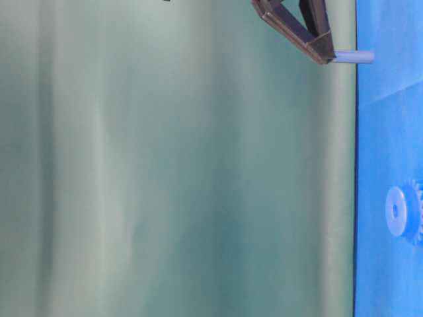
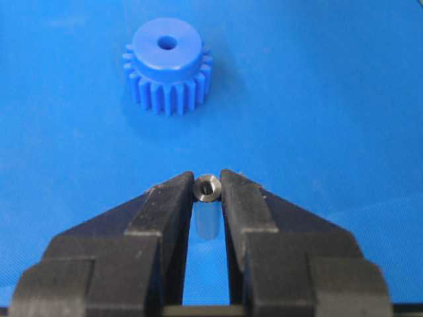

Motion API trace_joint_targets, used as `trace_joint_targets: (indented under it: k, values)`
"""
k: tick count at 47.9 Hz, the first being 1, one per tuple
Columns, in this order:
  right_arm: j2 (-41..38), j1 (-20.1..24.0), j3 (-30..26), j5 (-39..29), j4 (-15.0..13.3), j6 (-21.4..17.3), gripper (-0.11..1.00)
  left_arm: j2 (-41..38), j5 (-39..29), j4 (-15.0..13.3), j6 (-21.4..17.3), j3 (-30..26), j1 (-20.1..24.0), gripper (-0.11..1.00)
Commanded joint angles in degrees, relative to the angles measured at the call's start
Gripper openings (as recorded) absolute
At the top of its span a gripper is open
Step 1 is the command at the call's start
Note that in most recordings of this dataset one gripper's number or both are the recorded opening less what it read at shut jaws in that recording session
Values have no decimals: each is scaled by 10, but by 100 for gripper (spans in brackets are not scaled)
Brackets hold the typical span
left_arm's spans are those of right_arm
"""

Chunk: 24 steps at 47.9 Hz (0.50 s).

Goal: Insert the shaft placed at a random location into the center hole of the small gear at another random location.
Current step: 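Lift the shaft and carry it left over the blue gear's center hole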

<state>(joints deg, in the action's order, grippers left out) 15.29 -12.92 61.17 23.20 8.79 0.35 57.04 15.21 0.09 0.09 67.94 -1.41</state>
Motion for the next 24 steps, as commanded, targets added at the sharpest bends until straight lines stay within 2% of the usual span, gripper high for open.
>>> trace_joint_targets:
  k: [1, 12, 24]
  values:
    - [6, -1, -11, 0, 0, 1, 4, -3, 4, 0, 0, -4, 2, 0]
    - [-20, -1, -38, 1, 1, 1, 4, -3, 4, 0, 1, -4, 2, 0]
    - [-92, 1, -123, -9, -9, 2, 4, -2, 4, 1, 1, -4, 2, 0]
